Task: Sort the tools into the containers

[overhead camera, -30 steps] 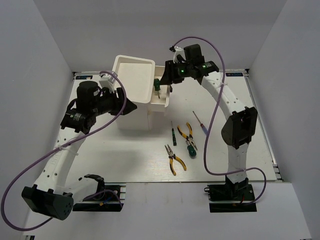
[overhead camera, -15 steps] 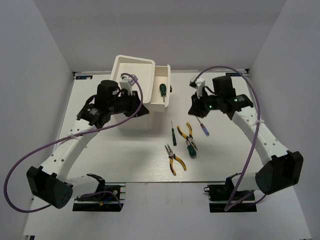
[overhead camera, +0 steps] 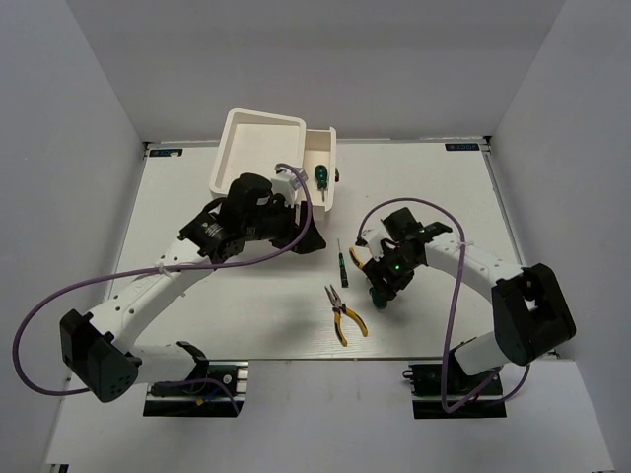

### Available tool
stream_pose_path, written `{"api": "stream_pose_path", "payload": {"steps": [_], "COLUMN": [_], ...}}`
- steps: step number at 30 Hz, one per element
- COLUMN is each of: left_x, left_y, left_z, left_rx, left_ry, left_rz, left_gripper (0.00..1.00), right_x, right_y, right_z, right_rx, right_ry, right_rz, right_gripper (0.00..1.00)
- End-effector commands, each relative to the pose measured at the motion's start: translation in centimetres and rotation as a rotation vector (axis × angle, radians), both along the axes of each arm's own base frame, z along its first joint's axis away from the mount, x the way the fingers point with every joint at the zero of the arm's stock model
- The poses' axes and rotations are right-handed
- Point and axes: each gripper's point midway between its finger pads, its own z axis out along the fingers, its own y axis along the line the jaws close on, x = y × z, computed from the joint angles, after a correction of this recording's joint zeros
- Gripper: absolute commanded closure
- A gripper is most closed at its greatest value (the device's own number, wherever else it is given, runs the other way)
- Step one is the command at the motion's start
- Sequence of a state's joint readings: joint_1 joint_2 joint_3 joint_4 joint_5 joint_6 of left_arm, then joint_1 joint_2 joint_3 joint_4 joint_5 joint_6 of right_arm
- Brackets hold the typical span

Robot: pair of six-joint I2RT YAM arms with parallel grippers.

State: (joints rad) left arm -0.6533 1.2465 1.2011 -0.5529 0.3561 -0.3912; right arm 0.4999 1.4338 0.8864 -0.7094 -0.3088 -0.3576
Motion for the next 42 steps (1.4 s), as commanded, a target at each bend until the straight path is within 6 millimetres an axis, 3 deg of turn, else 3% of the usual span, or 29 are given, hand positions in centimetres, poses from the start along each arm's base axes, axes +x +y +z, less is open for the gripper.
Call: {"api": "stream_pose_path", "payload": {"steps": [1,6,12,15,18,19,20,22,23,25,27,29,30,31,33,34,36,37,38,39,40,41,42], "left_x": [-0.1,-0.5,-1.2,-1.4,-1.7,-1.7,-1.9,-2.2,-2.7,-2.9,-3.0,-2.5,-2.3,-1.3,-1.1,-0.5,-0.1,0.2,0.5,0.4,0.2,0.1,0.0], "left_y": [-0.1,-0.4,0.2,0.3,0.7,0.7,0.9,1.2,1.2,1.3,2.0,3.4,4.2,5.0,6.7,7.9,9.9,12.1,13.5,14.9,17.7,18.7,20.7], "left_z": [-0.9,-0.9,-0.9,-1.6,-2.3,-2.3,-2.5,-3.2,-3.6,-3.7,-4.6,-4.3,-3.6,-2.1,1.0,3.1,5.4,7.0,7.5,8.2,8.8,9.0,10.0], "left_rx": [0.029,0.03,0.049,0.071,0.079,0.079,0.082,0.088,0.09,0.09,0.113,0.136,0.136,0.128,0.084,0.069,0.067,0.077,0.092,0.091,0.13,0.121,0.128], "left_ry": [0.003,-0.003,-0.009,-0.002,0.022,0.023,0.025,0.042,0.053,0.054,0.065,0.037,0.026,-0.025,-0.096,-0.148,-0.197,-0.225,-0.235,-0.249,-0.274,-0.261,-0.285], "left_rz": [0.038,0.051,0.075,0.082,0.1,0.1,0.1,0.105,0.1,0.1,0.13,0.205,0.248,0.32,0.396,0.461,0.55,0.656,0.722,0.786,0.903,0.977,1.077], "left_gripper": [0.3,0.29,0.29,0.29,0.32,0.36,0.39,0.46,0.52,0.55,0.56,0.56,0.56,0.56,0.56,0.55,0.45,0.42,0.42,0.36,0.31,0.27,0.26], "right_x": [1.5,1.6,1.7,1.5,1.4,1.5,1.5,1.3,2.0,2.7,4.8,6.5,8.6,9.2,10.4,11.2,12.4,12.9,13.7,14.4,15.3,16.1,16.6], "right_y": [0.8,1.6,2.4,2.0,1.8,1.9,2.0,2.4,2.9,3.1,3.3,3.1,3.3,3.4,4.0,5.0,6.4,8.0,8.8,9.9,11.7,12.4,13.6], "right_z": [-0.8,-2.8,-3.6,-4.2,-3.7,-3.2,-2.3,-0.7,1.6,4.5,8.2,11.2,14.0,14.9,17.0,19.2,20.1,21.7,21.9,21.2,21.9,23.4,22.7], "right_rx": [-0.028,-0.091,-0.135,-0.17,-0.172,-0.154,-0.141,-0.109,-0.053,-0.007,0.026,0.057,0.092,0.106,0.153,0.218,0.272,0.362,0.386,0.398,0.468,0.508,0.528], "right_ry": [-0.052,-0.047,-0.062,-0.073,-0.074,-0.075,-0.084,-0.075,-0.131,-0.195,-0.315,-0.42,-0.525,-0.556,-0.626,-0.656,-0.664,-0.678,-0.671,-0.646,-0.615,-0.629,-0.583], "right_rz": [-0.05,-0.062,-0.074,-0.086,-0.099,-0.105,-0.107,-0.091,-0.094,-0.066,-0.063,-0.081,-0.109,-0.115,-0.126,-0.134,-0.131,-0.128,-0.133,-0.132,-0.153,-0.162,-0.173], "right_gripper": [0.41,0.41,0.43,0.48,0.75,0.93,1.0,1.0,1.0,1.0,1.0,1.0,1.0,1.0,1.0,1.0,1.0,1.0,1.0,1.0,1.0,1.0,1.0]}}
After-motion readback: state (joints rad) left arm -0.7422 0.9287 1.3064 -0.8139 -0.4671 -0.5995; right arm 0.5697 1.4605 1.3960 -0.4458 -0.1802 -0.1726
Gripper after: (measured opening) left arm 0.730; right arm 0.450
